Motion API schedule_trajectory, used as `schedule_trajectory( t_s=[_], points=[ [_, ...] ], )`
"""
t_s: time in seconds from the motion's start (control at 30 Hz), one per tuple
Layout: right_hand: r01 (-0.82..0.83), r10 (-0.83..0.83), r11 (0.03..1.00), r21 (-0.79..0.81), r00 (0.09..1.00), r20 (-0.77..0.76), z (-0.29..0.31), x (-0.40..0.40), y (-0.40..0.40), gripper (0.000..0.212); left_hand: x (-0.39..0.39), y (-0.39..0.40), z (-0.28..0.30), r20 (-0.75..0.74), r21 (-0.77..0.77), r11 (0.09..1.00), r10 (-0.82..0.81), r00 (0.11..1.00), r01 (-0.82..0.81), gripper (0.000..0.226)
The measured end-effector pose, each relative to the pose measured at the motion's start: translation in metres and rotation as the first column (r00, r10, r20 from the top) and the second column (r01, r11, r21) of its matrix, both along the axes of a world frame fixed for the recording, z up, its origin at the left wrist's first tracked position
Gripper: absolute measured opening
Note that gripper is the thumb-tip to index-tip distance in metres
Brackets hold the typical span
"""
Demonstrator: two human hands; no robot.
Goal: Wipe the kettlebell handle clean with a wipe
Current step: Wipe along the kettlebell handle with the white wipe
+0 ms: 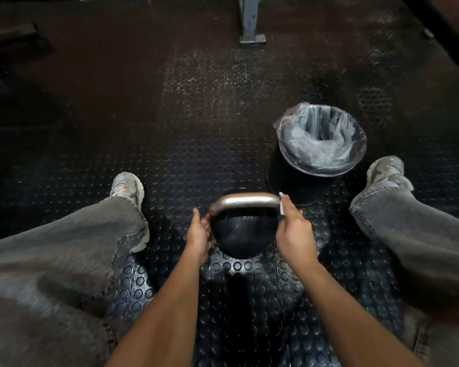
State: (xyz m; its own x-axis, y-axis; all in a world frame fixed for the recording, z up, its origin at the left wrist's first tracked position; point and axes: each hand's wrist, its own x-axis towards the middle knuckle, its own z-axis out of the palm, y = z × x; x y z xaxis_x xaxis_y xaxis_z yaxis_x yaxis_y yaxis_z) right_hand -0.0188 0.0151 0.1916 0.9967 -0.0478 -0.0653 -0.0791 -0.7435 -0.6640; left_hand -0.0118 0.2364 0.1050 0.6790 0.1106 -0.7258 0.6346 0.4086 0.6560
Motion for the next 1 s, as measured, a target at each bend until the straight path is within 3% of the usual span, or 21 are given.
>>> schedule_trajectory(
  t_s=[0.1, 0.23, 0.3, 0.37, 0.43, 0.53, 0.63, 0.73, 0.8, 0.9, 1.0],
  points=[
    [0.048, -0.046, 0.998, 0.03, 0.997, -0.058, 0.014, 0.024, 0.007, 0.051, -0.001, 0.002, -0.001, 0.009, -0.001, 1.0, -0.008, 1.0, 0.008, 0.08],
    [-0.294, 0.314, 0.941, -0.167, 0.943, 0.106, 0.026, 0.025, 0.033, 0.061, 0.0, 0.001, -0.003, 0.01, -0.005, 1.0, -0.006, 1.0, 0.006, 0.08],
    [-0.357, 0.388, 0.909, -0.215, 0.914, 0.121, 0.021, 0.01, 0.033, 0.072, 0.0, 0.001, -0.003, 0.01, -0.01, 1.0, 0.004, 1.0, -0.004, 0.079],
    [-0.267, 0.282, 0.953, -0.145, 0.955, 0.09, 0.014, -0.005, 0.021, 0.078, 0.0, 0.001, -0.002, 0.007, -0.013, 1.0, 0.009, 1.0, -0.009, 0.078],
    [-0.076, 0.076, 0.996, -0.043, 0.997, -0.006, 0.007, -0.007, 0.008, 0.079, -0.001, 0.001, -0.001, 0.014, -0.007, 1.0, 0.009, 1.0, -0.009, 0.077],
    [0.033, -0.04, 0.997, -0.066, 0.994, -0.106, 0.007, 0.01, 0.005, 0.083, -0.002, 0.0, 0.001, 0.021, 0.003, 1.0, -0.002, 1.0, 0.002, 0.075],
    [-0.054, 0.049, 0.997, -0.063, 0.995, -0.083, 0.015, 0.026, 0.022, 0.083, -0.001, 0.001, 0.0, 0.016, -0.004, 1.0, 0.002, 1.0, -0.002, 0.074],
    [-0.277, 0.281, 0.942, -0.188, 0.96, -0.006, 0.019, 0.018, 0.038, 0.081, 0.0, 0.0, 0.002, 0.008, -0.02, 1.0, 0.009, 1.0, -0.009, 0.074],
    [-0.332, 0.346, 0.926, -0.178, 0.936, 0.056, 0.012, 0.002, 0.032, 0.078, 0.0, -0.001, 0.003, 0.013, -0.026, 1.0, 0.01, 1.0, -0.009, 0.073],
    [-0.097, 0.096, 0.993, 0.06, 0.995, 0.019, 0.005, -0.018, 0.013, 0.073, -0.001, -0.001, 0.002, 0.016, -0.009, 1.0, 0.009, 1.0, -0.009, 0.073],
    [0.184, -0.163, 0.973, 0.14, 0.975, -0.147, 0.007, -0.005, 0.006, 0.07, -0.002, 0.0, 0.001, 0.019, -0.008, 1.0, 0.0, 1.0, 0.0, 0.075]
  ],
)
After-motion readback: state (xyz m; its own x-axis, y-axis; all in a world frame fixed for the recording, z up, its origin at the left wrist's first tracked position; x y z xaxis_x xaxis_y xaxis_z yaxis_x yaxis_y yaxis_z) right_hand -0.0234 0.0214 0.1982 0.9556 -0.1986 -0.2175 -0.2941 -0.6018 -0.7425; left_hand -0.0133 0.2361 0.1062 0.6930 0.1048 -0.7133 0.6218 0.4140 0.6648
